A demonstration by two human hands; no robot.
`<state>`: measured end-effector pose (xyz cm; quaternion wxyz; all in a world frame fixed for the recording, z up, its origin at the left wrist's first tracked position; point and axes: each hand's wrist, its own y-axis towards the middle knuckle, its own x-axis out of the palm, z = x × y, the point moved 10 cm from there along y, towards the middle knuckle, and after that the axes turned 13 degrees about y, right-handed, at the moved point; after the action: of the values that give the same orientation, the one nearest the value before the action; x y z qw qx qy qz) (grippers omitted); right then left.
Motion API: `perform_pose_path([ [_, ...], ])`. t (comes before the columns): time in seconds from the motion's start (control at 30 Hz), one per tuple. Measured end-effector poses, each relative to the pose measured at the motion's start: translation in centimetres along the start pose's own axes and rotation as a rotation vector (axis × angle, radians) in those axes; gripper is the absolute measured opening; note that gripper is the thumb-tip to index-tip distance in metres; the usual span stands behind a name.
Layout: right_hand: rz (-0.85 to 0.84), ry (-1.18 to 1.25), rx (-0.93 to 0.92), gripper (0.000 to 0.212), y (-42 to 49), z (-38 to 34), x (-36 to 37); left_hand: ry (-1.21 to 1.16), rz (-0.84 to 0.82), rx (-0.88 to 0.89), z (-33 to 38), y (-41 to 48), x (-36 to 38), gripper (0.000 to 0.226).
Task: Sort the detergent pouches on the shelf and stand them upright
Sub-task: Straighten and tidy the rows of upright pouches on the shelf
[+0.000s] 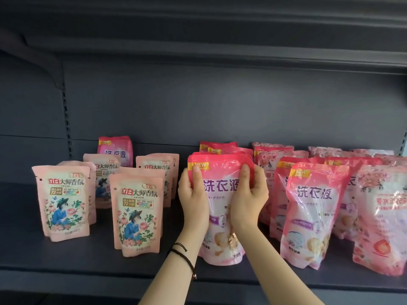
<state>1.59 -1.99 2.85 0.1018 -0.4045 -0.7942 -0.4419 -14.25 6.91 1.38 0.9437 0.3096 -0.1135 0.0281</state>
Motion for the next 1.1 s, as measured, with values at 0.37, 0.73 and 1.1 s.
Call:
perform_pose_path([
  [0.37, 0.025, -0.032, 0.016, 0.021, 1.5, 2.7, -0.3, 0.082, -0.047, -0.017, -1.6, 1.5, 1.5, 0.044],
  [0.73, -0.112, -0.061, 0.024, 0.017, 0.3, 0.5, -0.4, 0.104, -0.155, 0.016, -0.1, -0.5, 1.1, 0.032],
  [1.1, -0.55, -0.537, -0.106, 0.021, 6.1, -9.3, 2.5, 0.682, -0.398, 0.608, 12.2, 3.7, 3.6, 0.011],
])
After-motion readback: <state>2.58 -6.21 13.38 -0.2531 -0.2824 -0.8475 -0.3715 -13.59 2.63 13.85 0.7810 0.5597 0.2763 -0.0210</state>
